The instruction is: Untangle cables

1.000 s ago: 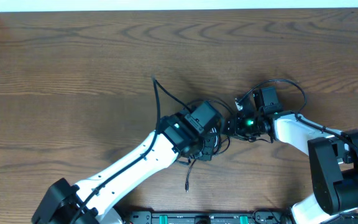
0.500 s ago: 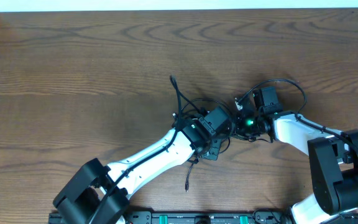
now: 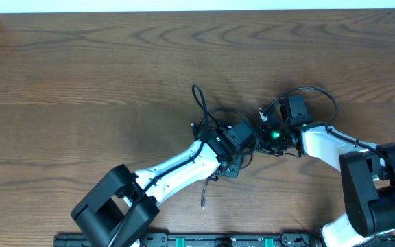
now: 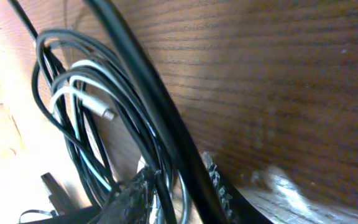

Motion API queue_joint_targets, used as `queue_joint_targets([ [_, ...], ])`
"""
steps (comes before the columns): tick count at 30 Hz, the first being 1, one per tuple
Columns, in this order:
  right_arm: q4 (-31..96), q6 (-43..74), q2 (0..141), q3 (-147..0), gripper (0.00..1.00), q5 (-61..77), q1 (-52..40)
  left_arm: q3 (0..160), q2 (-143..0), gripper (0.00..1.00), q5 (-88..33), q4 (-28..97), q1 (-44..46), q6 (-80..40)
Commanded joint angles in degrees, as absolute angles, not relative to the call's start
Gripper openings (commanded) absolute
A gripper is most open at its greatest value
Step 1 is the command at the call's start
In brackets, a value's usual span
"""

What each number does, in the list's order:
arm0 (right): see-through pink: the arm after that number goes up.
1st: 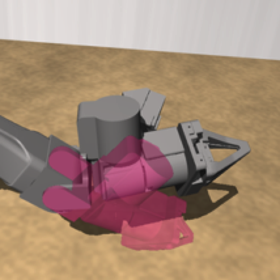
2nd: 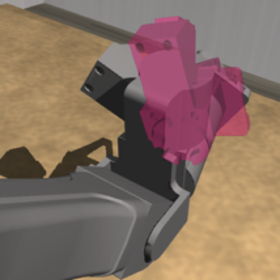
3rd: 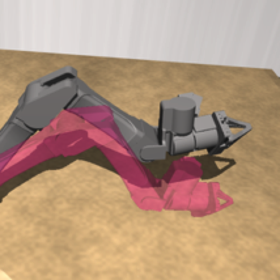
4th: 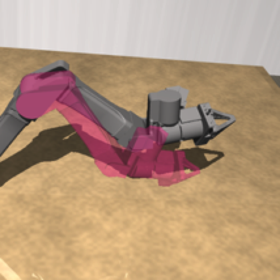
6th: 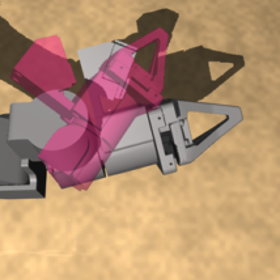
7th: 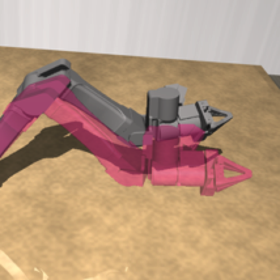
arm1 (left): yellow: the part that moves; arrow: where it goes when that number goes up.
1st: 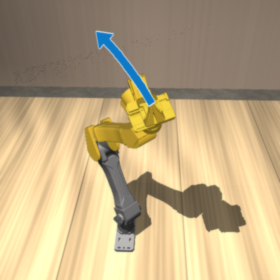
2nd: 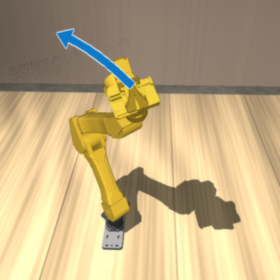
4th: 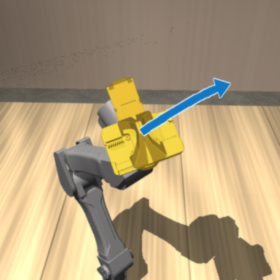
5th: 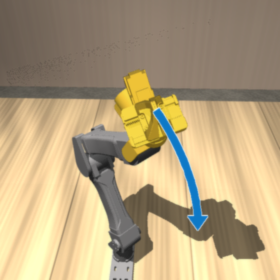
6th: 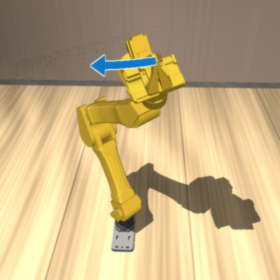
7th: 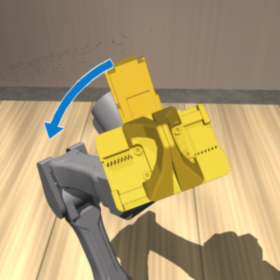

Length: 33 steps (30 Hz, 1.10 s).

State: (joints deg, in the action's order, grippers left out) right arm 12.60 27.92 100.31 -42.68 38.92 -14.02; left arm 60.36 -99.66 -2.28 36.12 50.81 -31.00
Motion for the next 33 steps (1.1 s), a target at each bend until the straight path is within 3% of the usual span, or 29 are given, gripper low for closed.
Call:
queue_joint_targets([
  [1,13.04,27.35,101.16,-41.89,0.27,32.91,-14.26,59.46,-100.31,0.21,3.31,36.77,50.81,-30.28],
  [5,13.02,27.35,101.16,-41.89,0.27,32.91,-14.24,59.46,-100.31,0.08,3.70,36.75,50.81,-30.28],
  [12,12.99,27.35,101.16,-41.89,0.28,32.91,-14.26,59.81,-99.98,0.08,3.68,36.80,50.76,-30.28],
  [15,12.82,27.35,101.16,-41.91,0.43,32.97,-14.13,60.25,-98.80,0.08,3.44,37.06,50.11,-30.33],
  [17,12.08,27.11,101.14,-42.00,0.65,35.59,-13.63,60.64,-97.30,0.08,2.33,37.52,49.23,-30.30],
  [20,9.61,22.50,101.14,-42.02,0.82,46.74,-11.92,60.84,-94.04,0.07,-1.32,37.63,47.20,-30.33],
  [25,7.38,21.82,101.14,-42.02,0.86,60.95,-8.49,60.84,-89.17,0.07,-7.38,38.09,43.35,-31.05],
  [28,4.75,28.32,101.14,-42.02,0.89,75.92,-6.63,60.84,-87.68,0.07,-8.56,38.35,40.95,-34.11],
  [33,4.69,38.37,101.14,-42.00,0.97,76.71,-5.91,60.82,-87.77,0.07,-7.84,38.30,39.13,-36.14],
])
